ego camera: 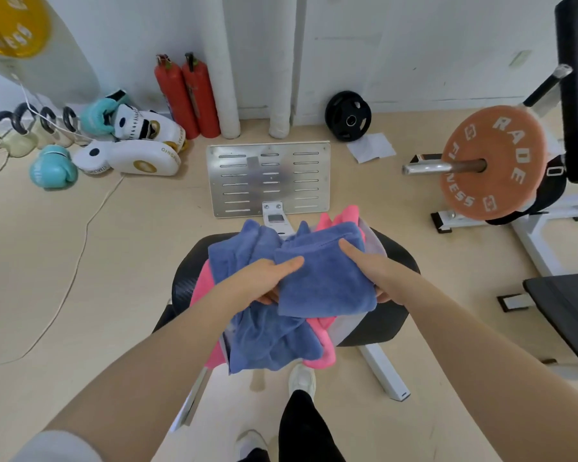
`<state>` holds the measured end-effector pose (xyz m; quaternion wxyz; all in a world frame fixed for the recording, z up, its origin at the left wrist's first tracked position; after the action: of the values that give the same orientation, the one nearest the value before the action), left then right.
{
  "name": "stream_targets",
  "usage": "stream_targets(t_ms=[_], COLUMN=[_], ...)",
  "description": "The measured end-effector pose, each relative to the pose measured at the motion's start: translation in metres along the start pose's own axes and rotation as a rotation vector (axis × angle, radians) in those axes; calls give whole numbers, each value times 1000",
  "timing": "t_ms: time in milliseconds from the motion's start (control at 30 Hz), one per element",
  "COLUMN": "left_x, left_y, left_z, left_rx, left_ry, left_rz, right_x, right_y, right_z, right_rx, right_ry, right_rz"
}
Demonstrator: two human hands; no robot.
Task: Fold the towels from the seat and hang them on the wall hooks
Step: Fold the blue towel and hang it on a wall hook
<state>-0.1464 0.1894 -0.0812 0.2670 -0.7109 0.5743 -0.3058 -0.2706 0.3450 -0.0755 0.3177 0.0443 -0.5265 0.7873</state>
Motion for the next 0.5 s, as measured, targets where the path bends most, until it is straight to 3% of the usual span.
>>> stream_targets(t_ms=[133,233,333,500], left_x=[-3,3,7,25], left_y=[5,10,17,36], left_z=[-6,-10,-26,-45], left_rx=[-247,-225,-195,-223], left_ry=[186,60,-60,-44], left_rz=[-107,-151,-157,-336], right_x=[5,22,29,35], right_y=[-6,-8,-1,24], right_z=[6,19,34,49], right_rx=[256,414,466,413], right_ry=[-82,-132,-98,49], right_rz=[-37,-213,-228,-209])
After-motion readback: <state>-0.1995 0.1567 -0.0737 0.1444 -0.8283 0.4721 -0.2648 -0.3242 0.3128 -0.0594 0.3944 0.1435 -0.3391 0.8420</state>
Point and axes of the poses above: each hand's wrist, its own y-axis towards the middle knuckle, its own x-axis out of the back of the hand, z = x × y, the point moved 7 cm from there along y, towards the middle knuckle, and after that the axes turned 3 degrees about -y, right-handed, at the moved point
